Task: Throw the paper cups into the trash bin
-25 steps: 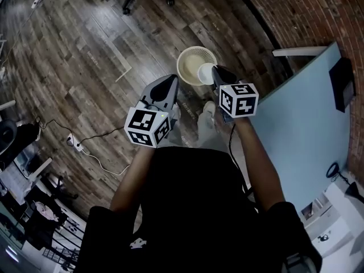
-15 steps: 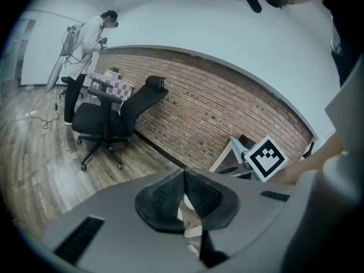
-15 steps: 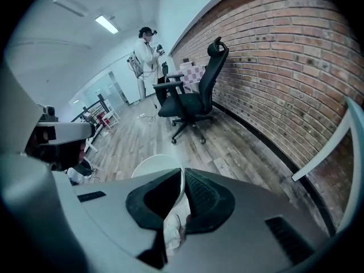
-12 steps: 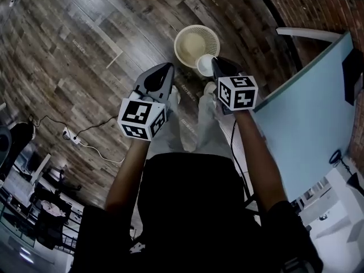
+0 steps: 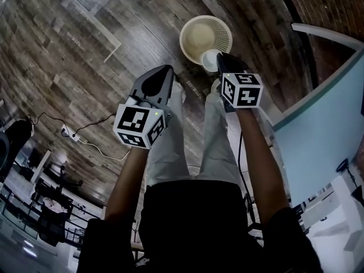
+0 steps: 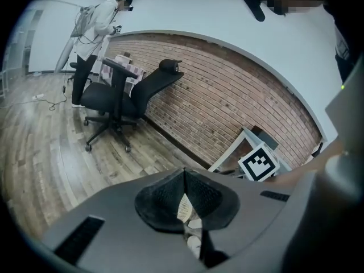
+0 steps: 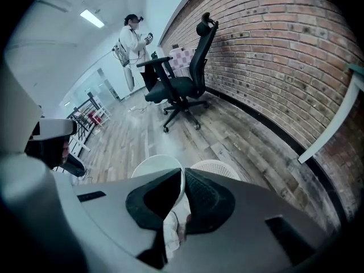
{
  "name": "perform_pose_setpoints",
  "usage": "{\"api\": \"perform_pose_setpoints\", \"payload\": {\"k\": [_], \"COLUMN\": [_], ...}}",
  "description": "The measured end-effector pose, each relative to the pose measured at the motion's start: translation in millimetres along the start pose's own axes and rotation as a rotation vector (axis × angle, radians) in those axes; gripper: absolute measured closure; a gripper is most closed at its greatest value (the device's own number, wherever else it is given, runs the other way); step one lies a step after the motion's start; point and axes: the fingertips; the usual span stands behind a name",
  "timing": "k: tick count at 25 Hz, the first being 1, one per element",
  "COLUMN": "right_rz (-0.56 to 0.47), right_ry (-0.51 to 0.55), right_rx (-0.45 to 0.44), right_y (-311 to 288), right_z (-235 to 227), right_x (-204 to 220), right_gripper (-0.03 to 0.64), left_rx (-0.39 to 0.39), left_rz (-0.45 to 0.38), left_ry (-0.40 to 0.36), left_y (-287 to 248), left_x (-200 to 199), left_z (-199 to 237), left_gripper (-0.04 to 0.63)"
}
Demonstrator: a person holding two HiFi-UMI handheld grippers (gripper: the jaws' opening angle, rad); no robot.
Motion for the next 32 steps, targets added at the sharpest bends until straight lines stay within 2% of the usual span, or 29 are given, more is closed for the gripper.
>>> {"api": "perform_pose_setpoints", "payload": {"k": [12,17,23,32], "right_rz": [0.058,0.083,0.114,0.134], "right_ry": [-0.088,-0.083,-0.08,-0.04], "right_rx": [0.056,0.063,0.067,0.09], "right_y": [-94,-128,-161,-199], "right_z": [-18,-12,-14,-25], "right_x": [60,80,102,118], "right_gripper": [0.592,0.591,0.592,0.591], "left_rx": [-0.009,0.006,0.056,0.096], "left_rz": [0.074,0.101,0.102,0.155], "left_ry": [0.01,0.022,0.061,0.024], "left_y": [-28,-39,-60,-88], "left_x": [50,70,83,100], "left_z": [61,76,75,75], "left_gripper": [0.588,0.588,0.588,0.588]}}
Point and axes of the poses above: the fingertips, and each gripper's own axes: y backward along the fingers, z to its left, x out of its underside, and after that the axes turned 15 degrees about x, right-handed
